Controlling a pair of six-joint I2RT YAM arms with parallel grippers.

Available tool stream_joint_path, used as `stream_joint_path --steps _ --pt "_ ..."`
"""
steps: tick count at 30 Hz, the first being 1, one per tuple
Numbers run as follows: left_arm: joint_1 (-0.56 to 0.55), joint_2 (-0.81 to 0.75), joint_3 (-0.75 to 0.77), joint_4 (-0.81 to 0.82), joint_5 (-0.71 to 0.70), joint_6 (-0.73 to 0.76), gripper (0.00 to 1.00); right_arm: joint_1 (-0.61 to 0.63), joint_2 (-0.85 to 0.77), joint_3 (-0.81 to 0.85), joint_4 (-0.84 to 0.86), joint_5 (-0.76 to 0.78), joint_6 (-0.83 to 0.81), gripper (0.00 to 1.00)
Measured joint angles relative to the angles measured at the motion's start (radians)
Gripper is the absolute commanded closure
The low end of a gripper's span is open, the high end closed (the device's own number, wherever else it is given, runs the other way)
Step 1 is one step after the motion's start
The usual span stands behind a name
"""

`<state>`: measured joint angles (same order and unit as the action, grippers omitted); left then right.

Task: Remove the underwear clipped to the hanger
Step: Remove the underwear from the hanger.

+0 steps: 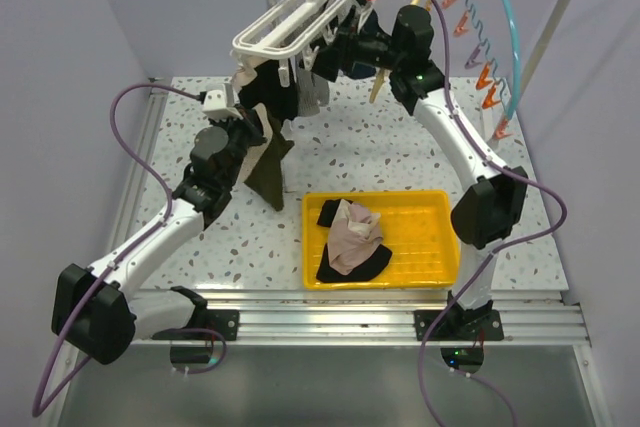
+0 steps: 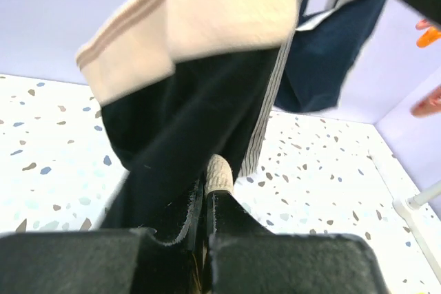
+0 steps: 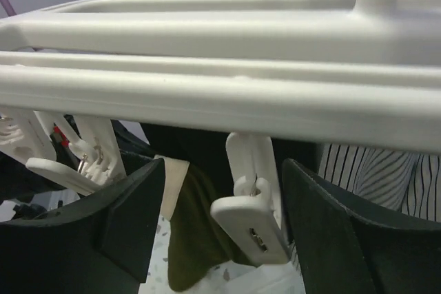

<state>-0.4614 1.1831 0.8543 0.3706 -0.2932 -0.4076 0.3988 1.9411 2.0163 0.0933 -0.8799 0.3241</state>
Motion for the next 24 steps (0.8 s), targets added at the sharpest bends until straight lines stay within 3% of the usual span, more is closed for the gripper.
stream_joint_path --steps 5,13,15,16,19,24 --pt "0.002 -0.046 -0.027 0.000 0.049 0.011 1.00 -0.002 -0.034 -0.017 -0.158 0.031 -0.135 0.01" --pt "0.002 -0.187 -0.069 -0.078 0.149 0.064 1.00 -0.008 -0.195 -0.087 -0.417 0.085 -0.397 0.01" --pt "0.003 -0.227 -0.082 -0.119 0.160 0.089 0.88 -0.008 -0.242 -0.122 -0.463 0.092 -0.448 0.01" --pt "0.003 -0.246 -0.091 -0.142 0.160 0.101 0.72 -0.008 -0.267 -0.141 -0.488 0.103 -0.477 0.01" --pt "0.003 -0.291 -0.119 -0.208 0.157 0.124 0.42 -0.007 -0.322 -0.199 -0.541 0.115 -0.545 0.01" --pt "0.003 -0.380 -0.180 -0.312 0.151 0.139 0.19 -0.007 -0.390 -0.307 -0.621 0.147 -0.644 0.01"
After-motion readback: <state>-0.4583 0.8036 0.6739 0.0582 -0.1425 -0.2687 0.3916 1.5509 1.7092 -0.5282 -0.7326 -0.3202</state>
